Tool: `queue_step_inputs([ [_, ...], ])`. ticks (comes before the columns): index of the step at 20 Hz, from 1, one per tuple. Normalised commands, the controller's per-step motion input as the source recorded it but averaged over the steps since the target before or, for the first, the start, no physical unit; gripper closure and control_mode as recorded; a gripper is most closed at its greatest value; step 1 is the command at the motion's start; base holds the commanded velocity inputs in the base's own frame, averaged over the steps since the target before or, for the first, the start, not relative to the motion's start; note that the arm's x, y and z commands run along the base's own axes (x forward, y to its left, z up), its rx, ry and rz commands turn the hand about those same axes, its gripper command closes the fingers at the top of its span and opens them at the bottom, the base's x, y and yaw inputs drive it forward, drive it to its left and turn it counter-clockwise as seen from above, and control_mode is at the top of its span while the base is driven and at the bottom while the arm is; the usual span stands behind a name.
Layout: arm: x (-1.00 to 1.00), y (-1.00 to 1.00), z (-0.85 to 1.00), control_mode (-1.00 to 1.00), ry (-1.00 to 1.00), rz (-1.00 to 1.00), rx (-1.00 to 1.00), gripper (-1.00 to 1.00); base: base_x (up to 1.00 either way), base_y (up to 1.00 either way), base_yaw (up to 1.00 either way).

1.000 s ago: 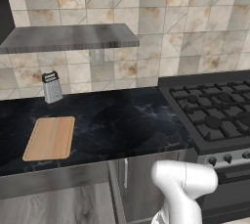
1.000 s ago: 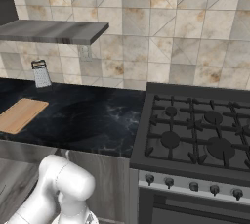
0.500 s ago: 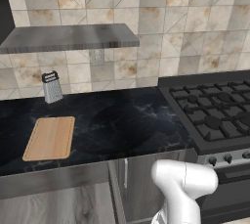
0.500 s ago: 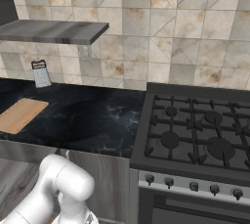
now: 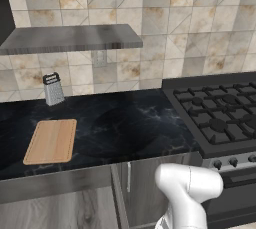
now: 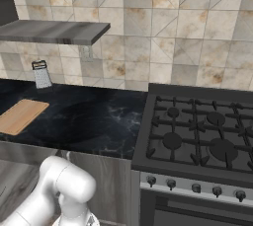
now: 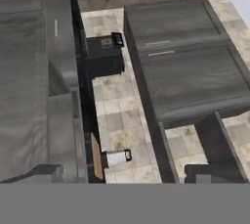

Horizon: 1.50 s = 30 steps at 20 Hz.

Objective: Open the drawer on the left and place the cutting tools on the cutting board.

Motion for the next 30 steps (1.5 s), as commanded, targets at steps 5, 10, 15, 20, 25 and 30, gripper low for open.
queue_step_inputs([
  [5,-0.03,-0.46,0.33,-1.0,0.0,-0.08,0.06,-1.0,0.0,0.0,0.0],
  [10,-0.15,-0.51,0.53,-1.0,0.0,-0.06,0.11,-1.0,0.0,0.0,0.0],
  [15,-0.23,-0.34,0.56,-1.0,0.0,-0.06,0.11,-1.0,0.0,0.0,0.0],
  [20,-0.14,-0.34,0.7,-1.0,0.0,-0.06,0.11,-1.0,0.0,0.0,0.0],
  [25,0.0,-0.38,0.7,-1.0,0.0,-0.05,0.11,-1.0,0.0,0.0,0.0],
  [30,0.0,-0.34,0.74,-1.0,0.0,-0.05,0.11,-1.0,0.0,0.0,0.0],
])
